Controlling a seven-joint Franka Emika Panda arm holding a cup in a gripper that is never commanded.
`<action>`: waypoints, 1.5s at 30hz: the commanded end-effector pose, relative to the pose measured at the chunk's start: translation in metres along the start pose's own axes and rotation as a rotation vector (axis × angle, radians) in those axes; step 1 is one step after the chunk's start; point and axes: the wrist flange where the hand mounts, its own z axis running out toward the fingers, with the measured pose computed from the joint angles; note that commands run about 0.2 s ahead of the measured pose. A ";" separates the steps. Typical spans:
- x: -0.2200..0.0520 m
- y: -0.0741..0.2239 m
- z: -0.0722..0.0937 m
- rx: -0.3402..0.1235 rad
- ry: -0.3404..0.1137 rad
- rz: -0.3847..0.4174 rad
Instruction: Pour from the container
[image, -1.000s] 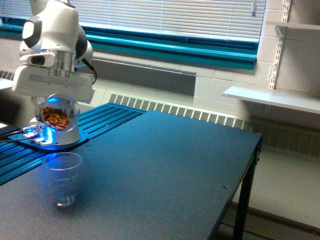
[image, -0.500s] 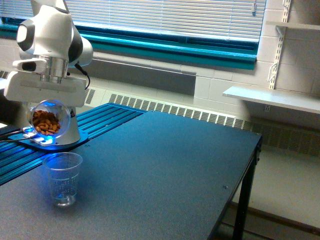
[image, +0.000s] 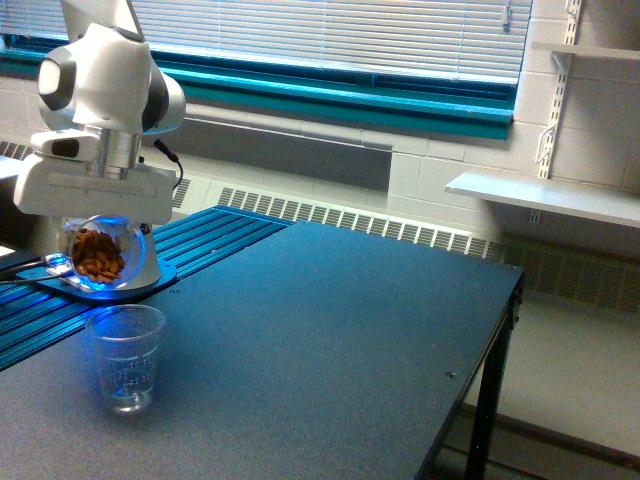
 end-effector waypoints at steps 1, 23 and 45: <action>-0.015 -0.012 0.008 -0.017 -0.026 -0.059; 0.004 -0.026 0.012 -0.035 -0.017 -0.042; 0.007 -0.026 0.023 -0.091 -0.032 -0.082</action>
